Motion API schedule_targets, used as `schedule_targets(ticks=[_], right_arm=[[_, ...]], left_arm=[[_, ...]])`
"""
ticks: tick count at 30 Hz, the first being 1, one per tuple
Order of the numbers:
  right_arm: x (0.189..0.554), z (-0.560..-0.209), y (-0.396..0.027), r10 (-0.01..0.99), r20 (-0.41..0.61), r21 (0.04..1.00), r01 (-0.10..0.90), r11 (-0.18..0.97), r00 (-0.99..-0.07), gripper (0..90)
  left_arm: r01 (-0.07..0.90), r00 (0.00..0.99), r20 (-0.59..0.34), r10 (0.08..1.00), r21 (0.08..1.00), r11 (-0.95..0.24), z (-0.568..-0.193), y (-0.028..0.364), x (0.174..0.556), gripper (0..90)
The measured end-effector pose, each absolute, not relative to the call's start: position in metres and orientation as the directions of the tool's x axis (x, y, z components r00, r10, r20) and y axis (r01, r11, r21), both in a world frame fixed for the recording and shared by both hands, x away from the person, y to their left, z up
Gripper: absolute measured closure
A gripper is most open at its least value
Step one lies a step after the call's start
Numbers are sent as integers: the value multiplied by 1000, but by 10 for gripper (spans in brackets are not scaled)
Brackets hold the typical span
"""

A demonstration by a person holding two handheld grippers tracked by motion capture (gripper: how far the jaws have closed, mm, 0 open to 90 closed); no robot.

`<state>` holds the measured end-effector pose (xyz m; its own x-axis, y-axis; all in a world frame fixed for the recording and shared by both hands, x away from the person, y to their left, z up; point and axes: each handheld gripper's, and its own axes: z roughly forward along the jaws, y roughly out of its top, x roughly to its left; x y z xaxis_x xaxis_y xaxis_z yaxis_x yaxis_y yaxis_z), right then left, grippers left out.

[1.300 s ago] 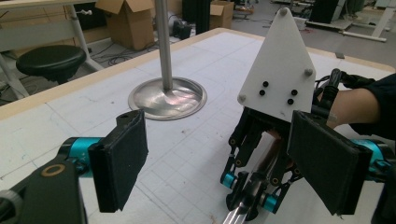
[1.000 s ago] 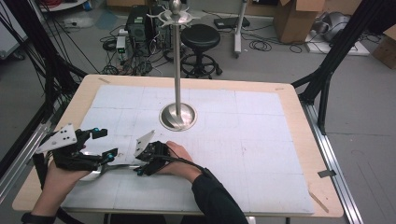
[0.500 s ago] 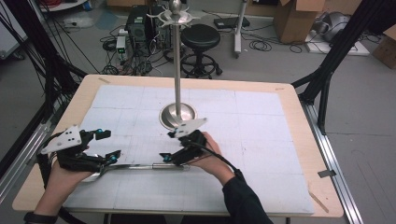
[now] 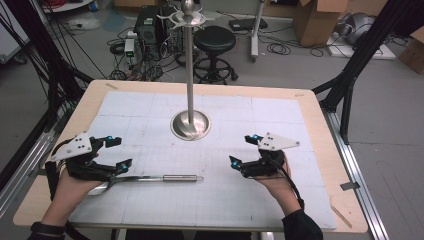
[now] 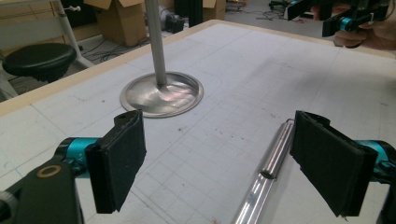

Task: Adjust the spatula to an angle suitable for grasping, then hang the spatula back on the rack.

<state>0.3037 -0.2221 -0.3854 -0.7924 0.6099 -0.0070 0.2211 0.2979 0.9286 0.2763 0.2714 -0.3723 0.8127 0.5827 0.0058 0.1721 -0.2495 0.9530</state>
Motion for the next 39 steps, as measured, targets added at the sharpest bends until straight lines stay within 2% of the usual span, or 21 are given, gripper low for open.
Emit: schedule_targets(ticks=[5, 14, 30, 36, 39], right_arm=[[298, -395, -248, 699, 0, 931, 255, 261, -715, 113], [295, -401, -271, 761, 8, 934, 276, 225, -649, 112], [295, -401, -284, 795, 12, 940, 277, 198, -607, 111], [294, -401, -289, 799, 17, 942, 277, 188, -601, 111], [295, -401, -289, 798, 19, 942, 278, 187, -603, 111]], left_arm=[[166, 808, 9, 589, 956, -242, -373, 271, 279, 183], [163, 796, 11, 605, 959, -232, -373, 271, 282, 180], [156, 814, 12, 581, 959, -238, -369, 272, 280, 177], [152, 837, 26, 546, 948, -279, -368, 267, 276, 157], [157, 853, 45, 520, 928, -338, -372, 259, 274, 157]])
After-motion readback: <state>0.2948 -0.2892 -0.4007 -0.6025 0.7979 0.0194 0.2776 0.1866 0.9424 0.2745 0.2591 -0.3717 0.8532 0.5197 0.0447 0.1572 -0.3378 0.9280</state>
